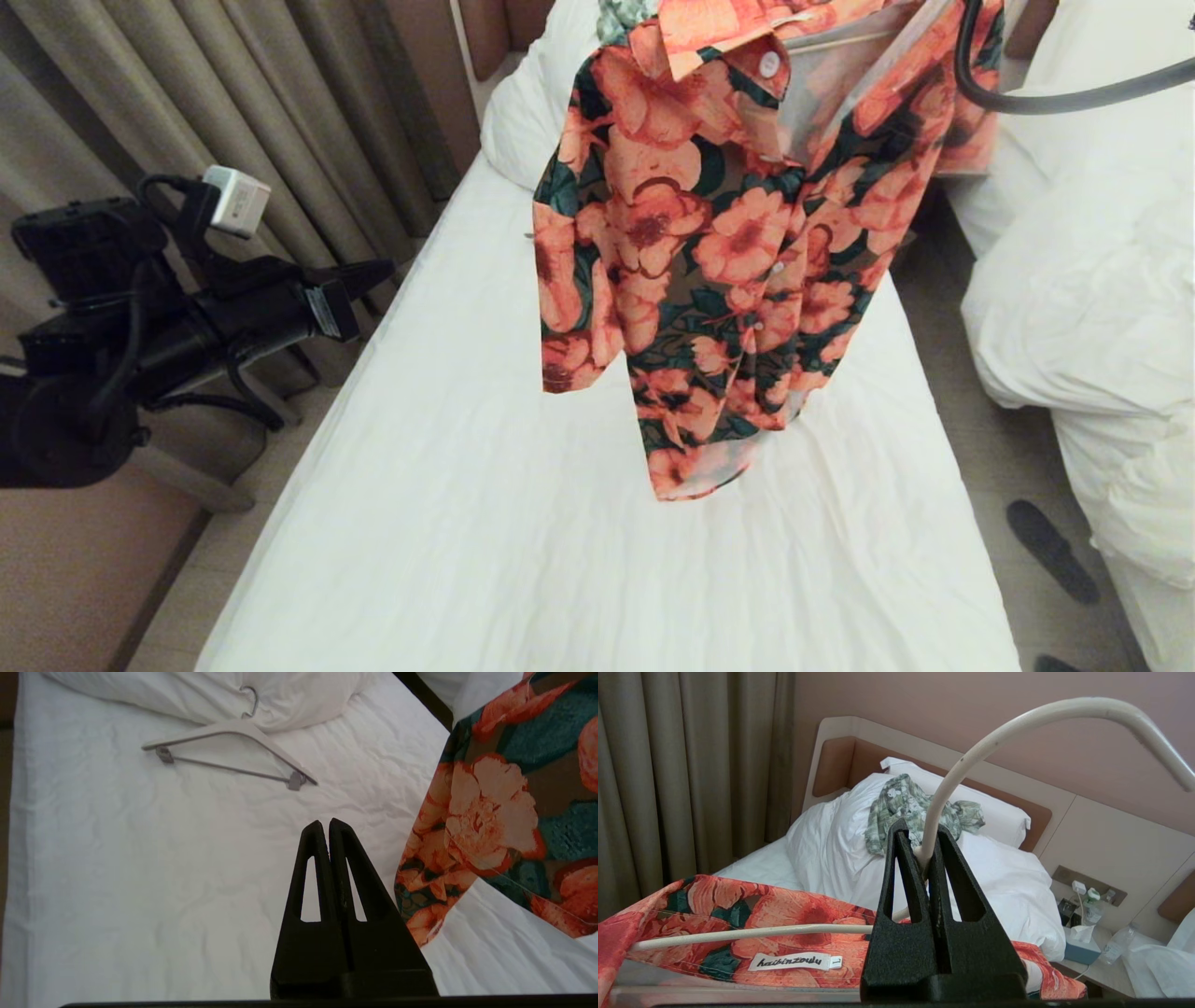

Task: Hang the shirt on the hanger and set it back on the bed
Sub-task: Take the clothes hanger out of the clothes

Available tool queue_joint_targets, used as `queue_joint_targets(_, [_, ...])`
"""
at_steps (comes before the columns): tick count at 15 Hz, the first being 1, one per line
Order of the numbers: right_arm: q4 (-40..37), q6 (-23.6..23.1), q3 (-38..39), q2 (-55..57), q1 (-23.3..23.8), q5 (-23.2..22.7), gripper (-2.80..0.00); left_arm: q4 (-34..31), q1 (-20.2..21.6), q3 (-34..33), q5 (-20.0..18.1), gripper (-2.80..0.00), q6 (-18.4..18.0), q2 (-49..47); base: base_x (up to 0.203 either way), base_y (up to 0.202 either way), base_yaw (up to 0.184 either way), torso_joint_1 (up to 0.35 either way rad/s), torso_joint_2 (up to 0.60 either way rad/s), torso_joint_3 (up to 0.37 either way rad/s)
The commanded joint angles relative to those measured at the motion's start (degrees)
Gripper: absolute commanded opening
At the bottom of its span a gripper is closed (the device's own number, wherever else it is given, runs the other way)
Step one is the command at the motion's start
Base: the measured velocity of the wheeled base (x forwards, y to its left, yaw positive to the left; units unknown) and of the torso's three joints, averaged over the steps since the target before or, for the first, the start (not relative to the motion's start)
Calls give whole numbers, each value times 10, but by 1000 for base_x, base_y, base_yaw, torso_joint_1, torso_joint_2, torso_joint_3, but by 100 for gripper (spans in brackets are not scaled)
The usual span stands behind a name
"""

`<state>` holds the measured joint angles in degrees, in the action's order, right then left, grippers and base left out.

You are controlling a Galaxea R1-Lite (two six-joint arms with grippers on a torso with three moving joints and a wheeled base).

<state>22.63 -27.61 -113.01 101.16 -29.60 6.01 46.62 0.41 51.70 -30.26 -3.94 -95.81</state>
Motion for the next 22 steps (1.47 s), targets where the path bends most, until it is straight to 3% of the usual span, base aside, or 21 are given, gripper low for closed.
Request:
queue_joint_targets(1, [0,-2,0,0,0,1,-280,25,0,-3,-2,-280,1,-2,0,0,0,0,0,0])
queue_joint_targets(6, [-4,0,2,2,1,2,-280,37,-5,-2,-2,-280,5,-3,0,0,0,0,0,0])
queue_joint_targets(10, [-33,0,3,17,0,41,-280,14,-69,-3,24,-280,75,77,0,0,0,0,0,0])
queue_joint_targets(14, [-75,9,2,45,-29,145,-280,-46,-219,-1,138,-280,87,124,0,0,0,0,0,0])
queue_joint_targets(15, [-78,12,2,55,-47,181,-280,-51,-270,-1,185,-280,87,116,0,0,0,0,0,0])
queue_joint_targets(18, [-88,36,2,87,-82,257,-280,-54,-350,15,326,-280,87,39,0,0,0,0,0,0])
queue_joint_targets(20, [-86,51,2,109,-93,296,-280,-54,-392,19,363,-280,88,21,0,0,0,0,0,0])
queue_joint_targets(22, [-86,78,3,124,-98,324,-280,-54,-405,11,367,-280,87,19,0,0,0,0,0,0])
